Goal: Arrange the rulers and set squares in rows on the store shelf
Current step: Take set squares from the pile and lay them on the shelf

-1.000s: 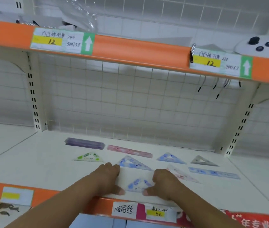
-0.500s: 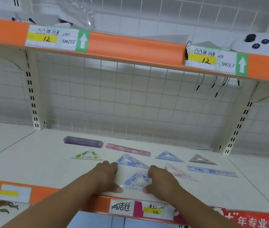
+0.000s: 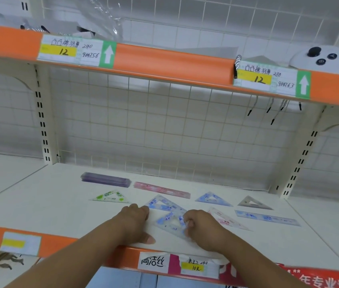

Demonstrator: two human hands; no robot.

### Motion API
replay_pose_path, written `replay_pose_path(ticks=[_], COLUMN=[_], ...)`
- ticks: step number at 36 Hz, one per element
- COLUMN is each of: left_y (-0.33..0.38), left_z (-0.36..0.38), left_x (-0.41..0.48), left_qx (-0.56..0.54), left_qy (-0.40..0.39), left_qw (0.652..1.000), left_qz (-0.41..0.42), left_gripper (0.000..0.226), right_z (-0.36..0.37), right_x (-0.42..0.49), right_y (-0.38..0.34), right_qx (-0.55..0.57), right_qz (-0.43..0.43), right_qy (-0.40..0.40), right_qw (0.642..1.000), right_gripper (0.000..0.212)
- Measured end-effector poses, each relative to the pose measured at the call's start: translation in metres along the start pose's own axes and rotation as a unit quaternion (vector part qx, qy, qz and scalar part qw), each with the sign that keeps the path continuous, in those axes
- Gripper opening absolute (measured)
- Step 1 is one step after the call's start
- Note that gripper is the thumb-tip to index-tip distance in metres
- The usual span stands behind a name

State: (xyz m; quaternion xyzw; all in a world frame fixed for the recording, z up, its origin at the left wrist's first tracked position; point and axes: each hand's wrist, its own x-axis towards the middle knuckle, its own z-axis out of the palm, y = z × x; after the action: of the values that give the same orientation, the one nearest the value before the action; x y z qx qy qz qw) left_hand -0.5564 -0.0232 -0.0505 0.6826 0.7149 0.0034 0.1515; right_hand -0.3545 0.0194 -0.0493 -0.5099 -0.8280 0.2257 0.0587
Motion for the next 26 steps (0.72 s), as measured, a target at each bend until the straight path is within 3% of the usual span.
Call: replay_pose_path(ticks=[3,5,7,13,19,24,26], left_y=[0.0011,0.0013,0.0012,0.0,-0.0001,-0.0002,0.0], left_z=[-0.0001,0.0003,0.0007,0.0013,0.0008,0.0015,0.0014], left_x=[-0.0003,-0.0006,-0.0012,-0.0014,-0.0015,-0.0014,-0.0012], left_qx=[0.0,-0.004,-0.006,-0.005,-0.009,-0.009,-0.01], left_qy=[0.003,0.003,0.002,0.002,0.001,0.002,0.001], left_qw=[1.0,1.0,1.0,1.0,1.0,1.0,1.0], left_qz=[0.002,0.005,0.009,0.012,0.014,0.014,0.014], left_gripper=[0.063,0.061,0.058,0.058,0.057,0.056,0.056], right_z=[-0.0001,0.0007,0.0027,0.0046,0.0027,0.0021,0.0024], right_x=[0.0008,0.0006,0.0008,0.0064,0.0065,0.008,0.009], right_y=[0.0019,0.0031,0.0037,0.0052,0.001,-0.0004,-0.0017], right_qx=[0.048,0.074,0.089,0.041,0.033,0.016,0.007], right_qz=[0.003,0.015,0.02,0.018,0.051,0.073,0.082], right_qy=[-0.023,-0.026,-0.018,0.015,-0.002,-0.009,-0.003], right_qw=[0.999,0.997,0.996,0.999,0.998,0.997,0.997], right_gripper=[0.023,0.042,0.047,0.046,0.046,0.063,0.054])
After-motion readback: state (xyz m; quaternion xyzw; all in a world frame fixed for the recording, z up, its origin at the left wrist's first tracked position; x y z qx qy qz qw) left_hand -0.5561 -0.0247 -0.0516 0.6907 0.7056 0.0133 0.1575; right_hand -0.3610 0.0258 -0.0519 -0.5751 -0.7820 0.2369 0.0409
